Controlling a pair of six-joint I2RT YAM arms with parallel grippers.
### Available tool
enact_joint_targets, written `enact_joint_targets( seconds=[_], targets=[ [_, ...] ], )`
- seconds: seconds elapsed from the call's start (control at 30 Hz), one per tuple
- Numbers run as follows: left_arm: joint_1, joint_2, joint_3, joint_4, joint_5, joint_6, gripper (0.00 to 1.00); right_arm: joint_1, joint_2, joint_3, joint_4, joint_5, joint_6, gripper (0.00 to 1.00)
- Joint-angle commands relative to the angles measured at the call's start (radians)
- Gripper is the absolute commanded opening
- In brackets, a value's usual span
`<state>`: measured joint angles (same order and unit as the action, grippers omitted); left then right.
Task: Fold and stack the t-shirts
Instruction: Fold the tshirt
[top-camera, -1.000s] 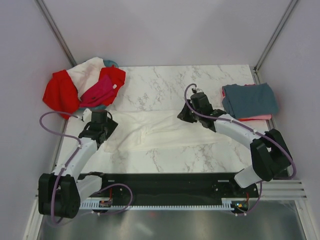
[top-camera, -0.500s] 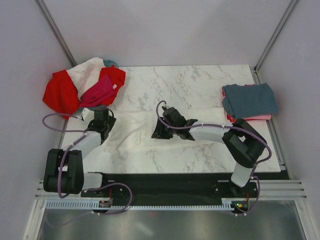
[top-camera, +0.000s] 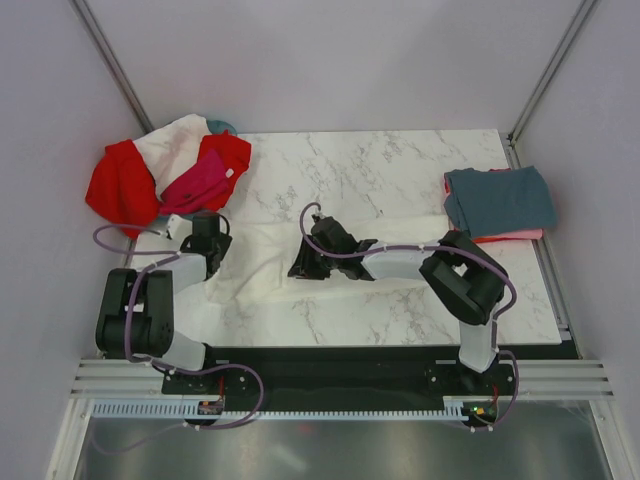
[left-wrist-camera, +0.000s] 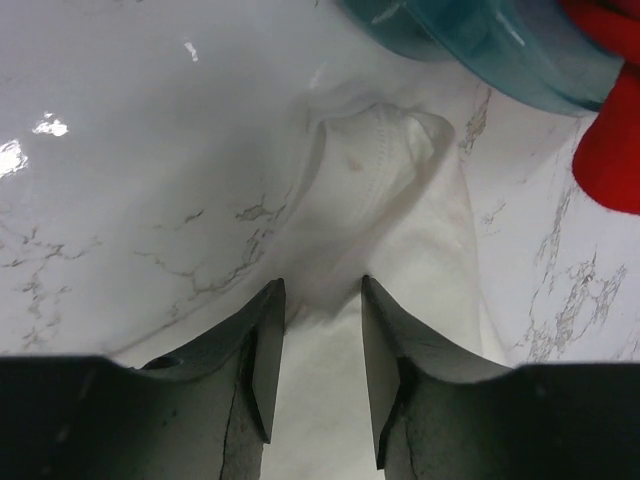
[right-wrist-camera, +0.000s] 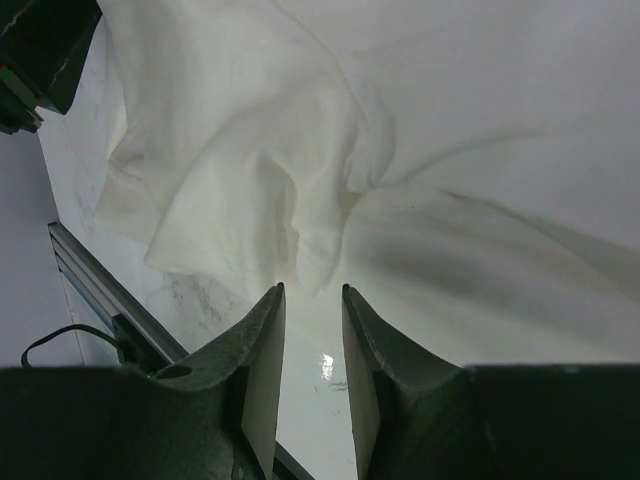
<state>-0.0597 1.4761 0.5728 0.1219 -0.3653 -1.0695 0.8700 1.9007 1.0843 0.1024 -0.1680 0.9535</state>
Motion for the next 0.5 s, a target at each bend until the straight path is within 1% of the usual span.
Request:
enact_joint_targets(
  seconds=[0.0,0.13,0.17,0.2,0.23,0.37,0.4,0.47],
  targets=[
    [0.009,0.029,0.055,0.061,-0.031,-0.02,0.43,0.015,0.043,0.054,0.042,-0.005,0.033,0.37],
    [0.014,0.047,0.07,0.062,-0.024,-0.015,0.39,0.024,0.09,0.078,0.052,-0.025,0.062,0.37],
    [0.015,0.049,0.073,0.062,-0.023,-0.011,0.37,0.027,0.106,0.084,0.053,-0.025,0.068,0.36],
    [0.017,0.05,0.075,0.062,-0.018,-0.007,0.32,0.03,0.112,0.085,0.057,-0.028,0.073,0.37],
    [0.02,0.05,0.075,0.062,-0.018,-0.003,0.31,0.034,0.121,0.086,0.063,-0.03,0.082,0.37],
    [0.026,0.05,0.072,0.061,-0.018,0.0,0.28,0.041,0.13,0.088,0.072,-0.033,0.094,0.35],
    [0.026,0.05,0.071,0.062,-0.017,-0.001,0.28,0.043,0.13,0.088,0.072,-0.033,0.097,0.28],
    [0.031,0.058,0.071,0.061,-0.014,-0.001,0.28,0.041,0.114,0.08,0.069,-0.03,0.094,0.18]
  ],
)
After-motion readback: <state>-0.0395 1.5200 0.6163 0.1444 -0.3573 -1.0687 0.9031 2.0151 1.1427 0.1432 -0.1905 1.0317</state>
